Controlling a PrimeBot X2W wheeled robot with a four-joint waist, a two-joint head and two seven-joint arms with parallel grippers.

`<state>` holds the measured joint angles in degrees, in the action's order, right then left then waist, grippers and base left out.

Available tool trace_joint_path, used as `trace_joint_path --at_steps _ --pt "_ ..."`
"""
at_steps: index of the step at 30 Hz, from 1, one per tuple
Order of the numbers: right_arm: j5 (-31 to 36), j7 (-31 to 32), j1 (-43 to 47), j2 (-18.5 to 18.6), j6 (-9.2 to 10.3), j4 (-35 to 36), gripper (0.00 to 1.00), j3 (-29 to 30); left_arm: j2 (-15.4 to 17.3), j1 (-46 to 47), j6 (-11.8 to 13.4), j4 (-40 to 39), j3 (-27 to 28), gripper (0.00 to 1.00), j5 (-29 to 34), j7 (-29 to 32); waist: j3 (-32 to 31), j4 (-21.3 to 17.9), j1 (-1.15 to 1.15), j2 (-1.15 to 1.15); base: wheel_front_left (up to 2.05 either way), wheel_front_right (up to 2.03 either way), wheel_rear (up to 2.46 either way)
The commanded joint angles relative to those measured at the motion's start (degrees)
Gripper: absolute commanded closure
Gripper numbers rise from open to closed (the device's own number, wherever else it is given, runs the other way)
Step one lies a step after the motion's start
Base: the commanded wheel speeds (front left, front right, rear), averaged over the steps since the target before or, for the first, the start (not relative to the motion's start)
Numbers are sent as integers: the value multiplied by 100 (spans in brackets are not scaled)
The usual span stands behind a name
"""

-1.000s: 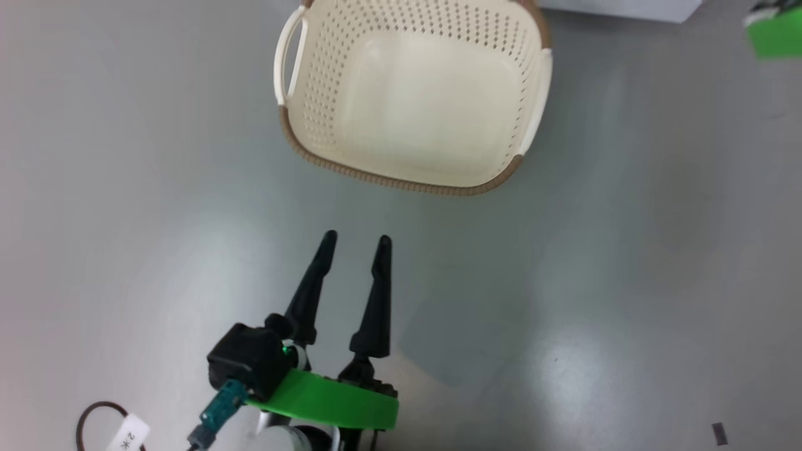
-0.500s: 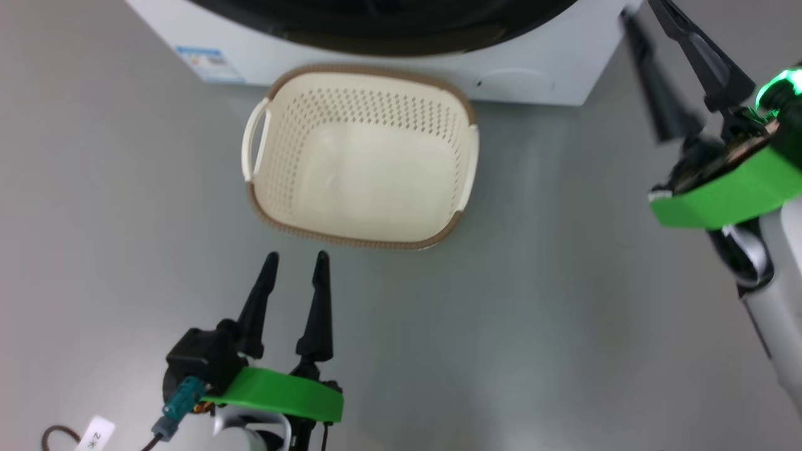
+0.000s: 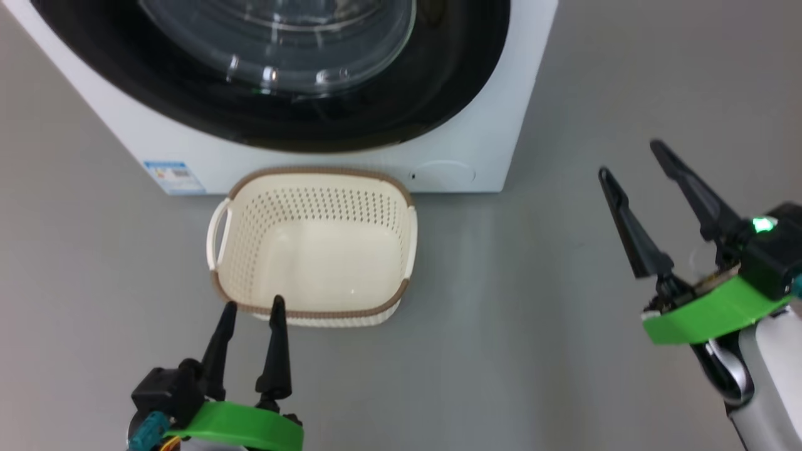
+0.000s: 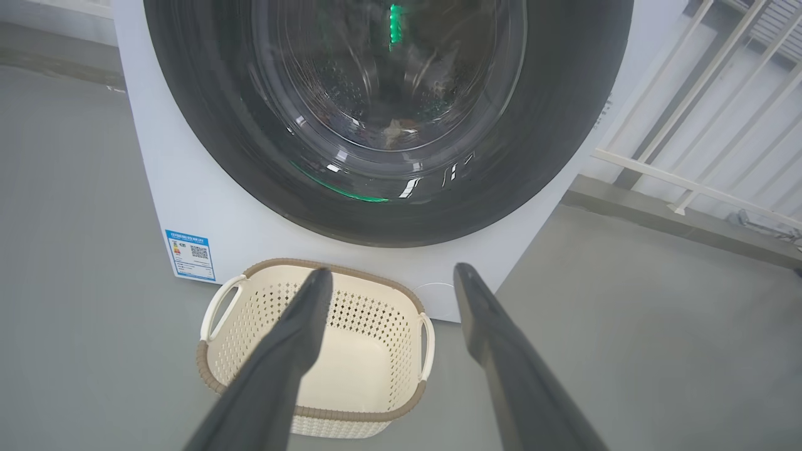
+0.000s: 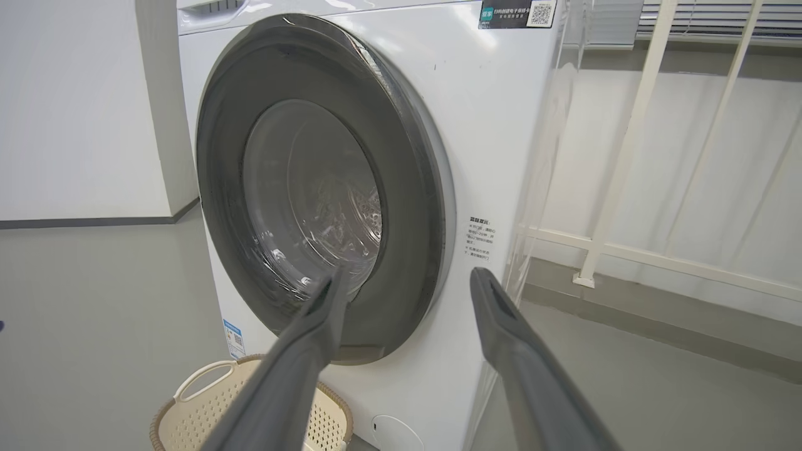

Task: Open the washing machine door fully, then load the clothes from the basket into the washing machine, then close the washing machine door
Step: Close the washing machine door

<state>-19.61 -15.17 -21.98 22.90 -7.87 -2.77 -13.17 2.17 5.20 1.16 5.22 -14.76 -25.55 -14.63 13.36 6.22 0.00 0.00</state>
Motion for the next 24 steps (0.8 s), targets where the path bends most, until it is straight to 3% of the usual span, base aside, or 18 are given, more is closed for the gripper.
trace_joint_path --at_steps 1,24 --pt "78 17 160 2 38 166 0 -33 71 -10 -36 -94 223 0 53 -37 -440 -321 0 0 0 0 0" --pt "541 17 2131 -599 38 435 0 1101 71 -402 -260 163 692 0 271 -37 -1065 -560 0 0 0 0 0"
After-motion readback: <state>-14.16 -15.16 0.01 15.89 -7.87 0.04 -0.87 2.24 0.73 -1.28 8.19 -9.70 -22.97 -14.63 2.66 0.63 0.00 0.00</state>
